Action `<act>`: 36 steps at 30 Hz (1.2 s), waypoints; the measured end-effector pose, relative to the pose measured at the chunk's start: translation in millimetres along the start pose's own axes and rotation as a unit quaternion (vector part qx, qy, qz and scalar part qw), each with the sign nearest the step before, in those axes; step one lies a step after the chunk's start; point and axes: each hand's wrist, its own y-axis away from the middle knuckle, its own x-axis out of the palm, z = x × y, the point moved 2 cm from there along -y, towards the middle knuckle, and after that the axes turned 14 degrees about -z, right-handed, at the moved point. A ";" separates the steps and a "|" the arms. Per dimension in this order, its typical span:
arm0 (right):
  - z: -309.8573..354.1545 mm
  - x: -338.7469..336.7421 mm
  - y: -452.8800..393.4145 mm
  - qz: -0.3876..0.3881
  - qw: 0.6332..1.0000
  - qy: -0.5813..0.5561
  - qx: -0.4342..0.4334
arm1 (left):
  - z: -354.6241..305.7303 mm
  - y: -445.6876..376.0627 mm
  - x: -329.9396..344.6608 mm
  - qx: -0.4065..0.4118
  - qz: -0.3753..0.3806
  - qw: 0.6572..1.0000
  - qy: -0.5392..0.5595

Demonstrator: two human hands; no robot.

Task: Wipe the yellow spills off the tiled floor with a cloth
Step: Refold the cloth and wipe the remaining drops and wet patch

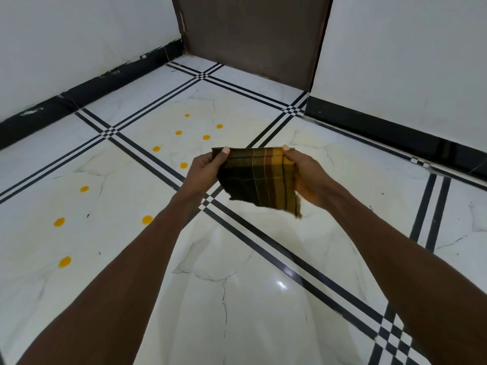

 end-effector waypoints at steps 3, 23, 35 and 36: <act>-5.8 22.8 0.6 -0.002 0.998 -0.012 0.062 | 5.8 -0.3 5.9 -0.038 -0.037 0.998 0.017; 205.6 109.1 193.8 0.012 0.980 -0.042 0.195 | -211.5 145.3 -171.9 -0.183 -0.099 0.978 -0.005; 306.9 231.5 299.3 0.050 0.965 -0.090 0.240 | -273.8 181.3 -351.7 -0.240 -0.123 0.963 -0.018; 305.9 231.6 304.2 0.047 0.962 -0.101 0.249 | -268.4 182.7 -353.7 -0.248 -0.124 0.961 -0.007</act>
